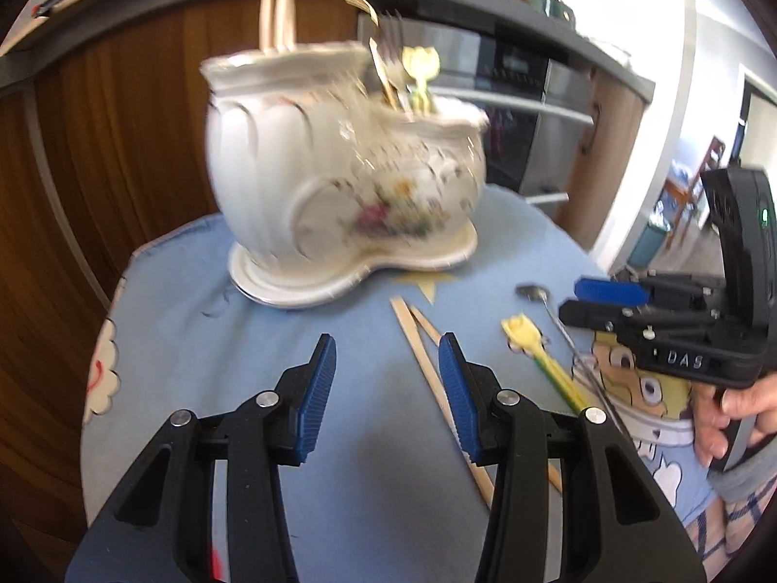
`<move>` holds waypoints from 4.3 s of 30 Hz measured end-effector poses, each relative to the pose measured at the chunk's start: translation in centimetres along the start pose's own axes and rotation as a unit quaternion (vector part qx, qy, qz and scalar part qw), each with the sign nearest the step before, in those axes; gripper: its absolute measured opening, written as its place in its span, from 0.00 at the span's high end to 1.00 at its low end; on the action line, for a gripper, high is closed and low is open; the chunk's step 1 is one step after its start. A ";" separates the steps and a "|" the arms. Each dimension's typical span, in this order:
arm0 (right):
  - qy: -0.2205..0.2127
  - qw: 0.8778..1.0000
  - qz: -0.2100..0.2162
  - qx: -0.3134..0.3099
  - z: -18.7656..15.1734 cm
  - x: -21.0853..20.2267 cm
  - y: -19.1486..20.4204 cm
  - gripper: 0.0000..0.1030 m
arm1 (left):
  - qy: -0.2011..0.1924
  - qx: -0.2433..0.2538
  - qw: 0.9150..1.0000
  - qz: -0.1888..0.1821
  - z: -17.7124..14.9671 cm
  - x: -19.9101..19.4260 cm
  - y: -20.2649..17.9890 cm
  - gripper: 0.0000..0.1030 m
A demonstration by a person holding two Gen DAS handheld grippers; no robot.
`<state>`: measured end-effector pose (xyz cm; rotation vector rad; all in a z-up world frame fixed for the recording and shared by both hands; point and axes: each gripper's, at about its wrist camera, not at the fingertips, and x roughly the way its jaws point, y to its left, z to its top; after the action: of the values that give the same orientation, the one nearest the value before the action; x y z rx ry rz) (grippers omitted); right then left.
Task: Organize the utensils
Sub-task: 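Grasp a fourth chopstick with left tool while right tool grasps the silver spoon, then lift chopstick into ceramic holder with left tool while right tool carries silver spoon there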
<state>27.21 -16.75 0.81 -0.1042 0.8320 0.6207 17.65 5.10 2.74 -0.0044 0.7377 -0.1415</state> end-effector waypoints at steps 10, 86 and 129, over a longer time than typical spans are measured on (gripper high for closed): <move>0.029 1.000 -0.002 -0.002 -0.2 1.1 0.3 0.64 | 0.063 0.046 0.997 0.002 -0.4 3.1 -2.4 0.57; -0.048 0.997 0.051 -0.034 3.8 -5.5 -0.7 0.97 | -0.084 0.015 0.995 -0.059 4.0 -8.4 4.5 0.95; -0.297 0.951 0.077 -0.031 17.5 -8.2 2.8 0.97 | -0.329 -0.086 0.940 -0.030 16.7 -8.3 8.7 0.95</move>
<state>33.05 -12.73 18.95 0.0914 0.2370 0.7737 23.91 13.98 20.22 -0.2312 0.0764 -0.1237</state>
